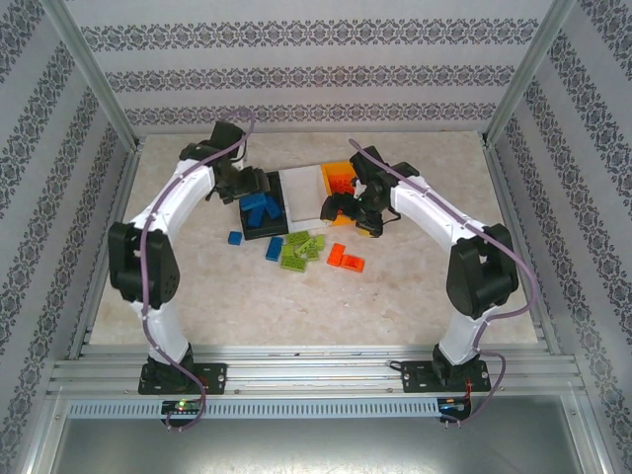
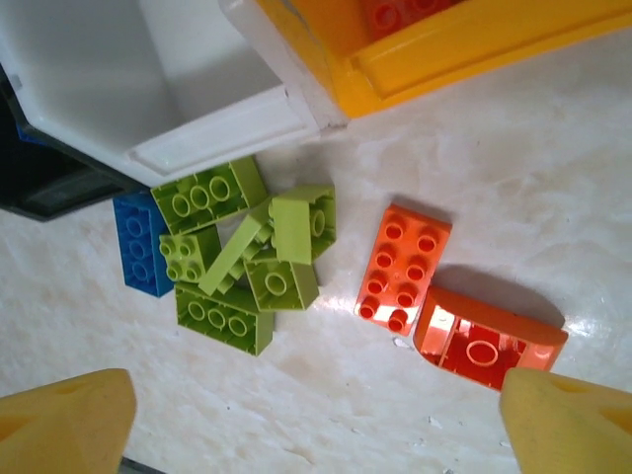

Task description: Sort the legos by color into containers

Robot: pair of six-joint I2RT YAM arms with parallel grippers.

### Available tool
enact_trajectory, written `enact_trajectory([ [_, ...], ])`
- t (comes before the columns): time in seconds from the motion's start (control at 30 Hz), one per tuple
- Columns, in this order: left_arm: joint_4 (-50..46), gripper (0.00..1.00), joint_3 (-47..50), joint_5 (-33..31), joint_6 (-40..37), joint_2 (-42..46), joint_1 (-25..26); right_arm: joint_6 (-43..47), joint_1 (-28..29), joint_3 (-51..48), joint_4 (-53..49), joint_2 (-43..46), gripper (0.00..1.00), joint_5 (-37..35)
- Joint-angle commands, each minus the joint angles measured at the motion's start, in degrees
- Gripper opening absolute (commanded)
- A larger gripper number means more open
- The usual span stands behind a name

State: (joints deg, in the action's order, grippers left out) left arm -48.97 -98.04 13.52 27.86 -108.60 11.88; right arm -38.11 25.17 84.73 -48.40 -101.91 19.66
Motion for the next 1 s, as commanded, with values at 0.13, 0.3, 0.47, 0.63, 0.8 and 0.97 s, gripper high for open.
enact_trajectory([
  [0.13, -5.80, 0.66, -12.80, 1.08, -1.14, -12.39, -0.59, 6.41, 2.09, -3.01, -0.36, 7.13, 0.98, -1.44],
  [0.3, -7.32, 0.72, -16.92, 0.51, -1.48, -14.48, -0.58, 6.82, 1.26, -5.37, -0.12, 9.16, 0.98, -2.61],
  [0.47, -8.40, 0.76, -17.05, 0.57, -1.55, -13.35, -0.58, 7.34, 0.71, -6.70, -0.09, 7.70, 0.98, -1.46],
  [0.63, -8.00, 0.79, -13.70, 0.10, -1.99, -9.31, -0.66, 12.31, 1.39, -6.23, -4.93, 3.90, 0.97, -4.58],
  [0.8, -7.52, 0.81, -8.01, -0.02, -3.17, -4.25, -0.69, 12.99, 0.85, -7.07, -6.61, 2.24, 0.93, -6.04],
  [0.97, -5.30, 0.80, 3.62, 0.10, -4.25, 4.03, -0.50, 10.99, 3.67, -5.39, -4.46, 0.22, 0.89, -3.60],
])
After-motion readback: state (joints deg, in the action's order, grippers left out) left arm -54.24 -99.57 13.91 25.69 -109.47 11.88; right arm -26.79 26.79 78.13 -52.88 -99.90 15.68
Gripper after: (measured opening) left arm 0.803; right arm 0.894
